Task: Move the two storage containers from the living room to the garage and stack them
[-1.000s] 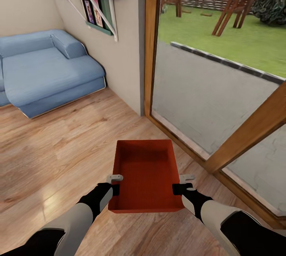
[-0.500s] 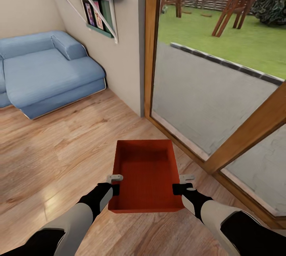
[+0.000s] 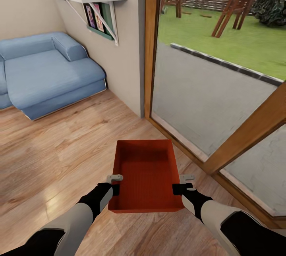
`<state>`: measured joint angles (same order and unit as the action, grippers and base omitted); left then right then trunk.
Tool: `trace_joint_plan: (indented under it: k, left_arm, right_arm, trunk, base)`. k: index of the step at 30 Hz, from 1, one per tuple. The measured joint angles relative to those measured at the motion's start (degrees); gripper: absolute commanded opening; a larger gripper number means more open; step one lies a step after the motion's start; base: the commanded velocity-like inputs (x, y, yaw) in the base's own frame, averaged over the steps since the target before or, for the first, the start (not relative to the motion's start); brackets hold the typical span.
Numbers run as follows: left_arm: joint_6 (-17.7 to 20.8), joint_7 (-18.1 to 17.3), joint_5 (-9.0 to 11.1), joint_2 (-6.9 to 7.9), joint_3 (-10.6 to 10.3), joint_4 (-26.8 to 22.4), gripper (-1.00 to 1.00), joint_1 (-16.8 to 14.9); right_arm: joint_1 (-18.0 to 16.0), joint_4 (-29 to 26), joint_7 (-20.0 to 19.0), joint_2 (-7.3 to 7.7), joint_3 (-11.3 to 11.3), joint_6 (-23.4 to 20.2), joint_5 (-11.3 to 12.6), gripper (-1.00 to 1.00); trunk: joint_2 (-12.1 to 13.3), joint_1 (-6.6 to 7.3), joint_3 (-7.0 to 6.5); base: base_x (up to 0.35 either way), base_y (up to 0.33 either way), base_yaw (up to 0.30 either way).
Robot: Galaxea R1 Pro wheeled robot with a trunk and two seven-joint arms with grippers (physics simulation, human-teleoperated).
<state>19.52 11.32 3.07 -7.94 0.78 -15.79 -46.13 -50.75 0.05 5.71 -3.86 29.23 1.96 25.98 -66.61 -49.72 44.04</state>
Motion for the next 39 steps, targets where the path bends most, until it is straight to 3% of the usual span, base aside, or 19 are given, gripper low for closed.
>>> trace_joint_plan:
  k: [39]
  left_arm:
    - [-0.01, -0.04, -0.01, 0.00, 0.02, 0.00, -1.00, 0.02]
  right_arm:
    - [0.00, -0.01, -0.03, 0.02, -0.20, -0.01, -0.24, -1.00]
  trunk:
    - [15.65, 8.57, -7.01]
  base:
    - [0.000, 0.000, 0.000]
